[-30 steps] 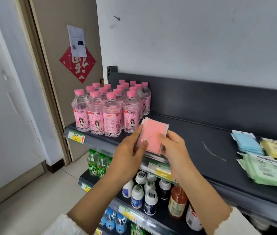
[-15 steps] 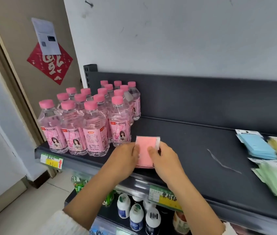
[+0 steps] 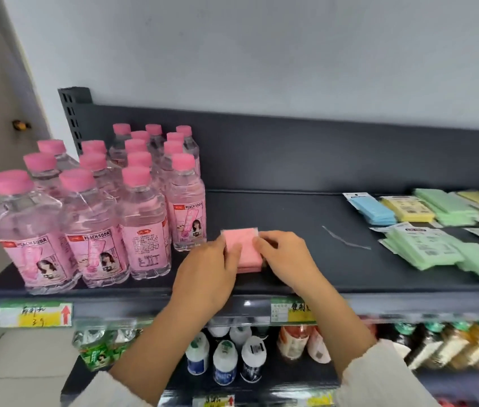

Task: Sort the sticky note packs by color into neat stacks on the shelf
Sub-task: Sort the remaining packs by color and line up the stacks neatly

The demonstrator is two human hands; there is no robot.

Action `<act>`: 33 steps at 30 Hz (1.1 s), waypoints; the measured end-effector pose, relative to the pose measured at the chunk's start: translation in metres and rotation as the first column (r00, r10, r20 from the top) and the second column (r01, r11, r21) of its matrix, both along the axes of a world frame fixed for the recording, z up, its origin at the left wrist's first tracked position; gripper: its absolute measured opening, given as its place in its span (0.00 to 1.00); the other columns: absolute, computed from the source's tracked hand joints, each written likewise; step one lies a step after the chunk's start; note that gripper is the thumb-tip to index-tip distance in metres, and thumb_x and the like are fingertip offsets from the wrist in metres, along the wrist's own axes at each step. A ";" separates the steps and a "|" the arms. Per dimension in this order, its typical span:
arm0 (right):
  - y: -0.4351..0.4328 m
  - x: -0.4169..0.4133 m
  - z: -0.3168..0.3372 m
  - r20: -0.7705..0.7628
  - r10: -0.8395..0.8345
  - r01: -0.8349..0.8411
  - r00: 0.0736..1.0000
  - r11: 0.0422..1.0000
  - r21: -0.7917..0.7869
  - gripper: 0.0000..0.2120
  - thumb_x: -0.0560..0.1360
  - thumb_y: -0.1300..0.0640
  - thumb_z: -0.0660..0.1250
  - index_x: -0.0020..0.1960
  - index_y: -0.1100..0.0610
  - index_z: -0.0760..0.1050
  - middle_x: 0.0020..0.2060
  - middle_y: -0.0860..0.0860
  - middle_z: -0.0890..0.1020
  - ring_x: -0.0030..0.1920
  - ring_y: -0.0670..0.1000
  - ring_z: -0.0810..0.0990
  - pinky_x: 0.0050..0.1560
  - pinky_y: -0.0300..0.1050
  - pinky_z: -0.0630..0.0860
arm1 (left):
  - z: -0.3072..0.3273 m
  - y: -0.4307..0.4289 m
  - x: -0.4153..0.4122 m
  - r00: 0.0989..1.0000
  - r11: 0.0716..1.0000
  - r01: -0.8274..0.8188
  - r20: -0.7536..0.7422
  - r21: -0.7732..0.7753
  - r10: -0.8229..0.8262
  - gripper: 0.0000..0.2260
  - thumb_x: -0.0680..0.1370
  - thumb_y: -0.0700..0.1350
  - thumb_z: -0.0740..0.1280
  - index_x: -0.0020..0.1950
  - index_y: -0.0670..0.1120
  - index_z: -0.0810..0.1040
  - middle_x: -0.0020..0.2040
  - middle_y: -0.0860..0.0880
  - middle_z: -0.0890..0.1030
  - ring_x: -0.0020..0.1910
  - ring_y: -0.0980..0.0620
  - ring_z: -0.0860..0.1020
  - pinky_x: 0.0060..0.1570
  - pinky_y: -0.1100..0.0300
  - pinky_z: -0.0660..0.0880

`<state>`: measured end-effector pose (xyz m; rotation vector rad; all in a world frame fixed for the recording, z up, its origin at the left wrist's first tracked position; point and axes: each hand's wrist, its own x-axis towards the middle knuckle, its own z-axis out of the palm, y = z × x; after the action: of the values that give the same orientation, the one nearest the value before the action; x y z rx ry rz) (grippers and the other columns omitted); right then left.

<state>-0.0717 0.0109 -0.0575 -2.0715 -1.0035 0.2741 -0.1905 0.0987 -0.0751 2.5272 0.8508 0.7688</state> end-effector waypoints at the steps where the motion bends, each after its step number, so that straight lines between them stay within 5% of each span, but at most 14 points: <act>1: 0.000 -0.001 0.000 -0.001 -0.001 0.001 1.000 1.000 -0.004 0.12 0.79 0.52 0.61 0.56 0.54 0.80 0.46 0.50 0.84 0.48 0.51 0.80 0.51 0.45 0.75 | 0.000 0.000 -0.001 0.999 1.000 0.022 -0.026 -0.014 -0.023 0.18 0.80 0.57 0.54 0.58 0.46 0.73 0.50 0.46 0.78 0.51 0.45 0.76 0.48 0.52 0.72; 6: -0.001 -0.002 0.002 -0.086 0.051 -0.051 0.995 0.999 0.006 0.12 0.76 0.53 0.66 0.59 0.50 0.79 0.50 0.47 0.83 0.51 0.47 0.80 0.57 0.45 0.75 | -0.006 0.010 0.003 0.979 0.992 0.122 -0.160 -0.036 -0.126 0.28 0.77 0.56 0.63 0.73 0.44 0.61 0.64 0.48 0.74 0.61 0.45 0.72 0.56 0.49 0.72; 9: -0.001 -0.003 0.003 -0.149 0.125 -0.125 0.981 0.992 0.007 0.17 0.73 0.54 0.71 0.62 0.52 0.77 0.53 0.46 0.82 0.51 0.45 0.79 0.56 0.41 0.74 | -0.007 0.014 0.006 0.983 0.986 0.142 -0.101 -0.092 -0.151 0.25 0.77 0.48 0.65 0.71 0.43 0.63 0.62 0.46 0.76 0.59 0.44 0.73 0.56 0.48 0.73; 15: -0.006 0.000 0.010 -0.260 0.244 -0.253 0.934 0.968 -0.001 0.20 0.71 0.61 0.72 0.62 0.55 0.75 0.55 0.48 0.82 0.52 0.44 0.80 0.54 0.32 0.74 | -0.001 0.012 0.005 0.988 0.979 0.123 -0.073 -0.165 -0.137 0.24 0.76 0.52 0.67 0.67 0.41 0.67 0.58 0.44 0.77 0.55 0.45 0.75 0.52 0.54 0.73; 21: 0.001 -0.003 0.010 -0.020 0.208 -0.208 0.978 0.958 -0.195 0.18 0.74 0.59 0.70 0.63 0.54 0.75 0.54 0.50 0.82 0.53 0.54 0.80 0.59 0.52 0.74 | 0.005 0.009 0.003 0.988 0.986 0.089 -0.115 -0.138 -0.105 0.25 0.78 0.51 0.65 0.70 0.39 0.64 0.60 0.41 0.77 0.57 0.43 0.74 0.52 0.54 0.72; 33: 0.007 -0.023 0.005 0.077 0.114 -0.087 0.990 0.952 -0.294 0.15 0.77 0.66 0.55 0.62 0.62 0.70 0.58 0.59 0.77 0.55 0.58 0.75 0.48 0.45 0.71 | 0.008 0.003 0.004 0.965 0.998 0.008 -0.262 -0.060 -0.023 0.23 0.80 0.43 0.62 0.72 0.37 0.60 0.61 0.39 0.75 0.58 0.41 0.75 0.51 0.54 0.72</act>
<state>-0.0946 0.0181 -0.0522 -2.3176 -1.1868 0.4009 -0.1861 0.1018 -0.0669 2.6158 0.9207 0.4009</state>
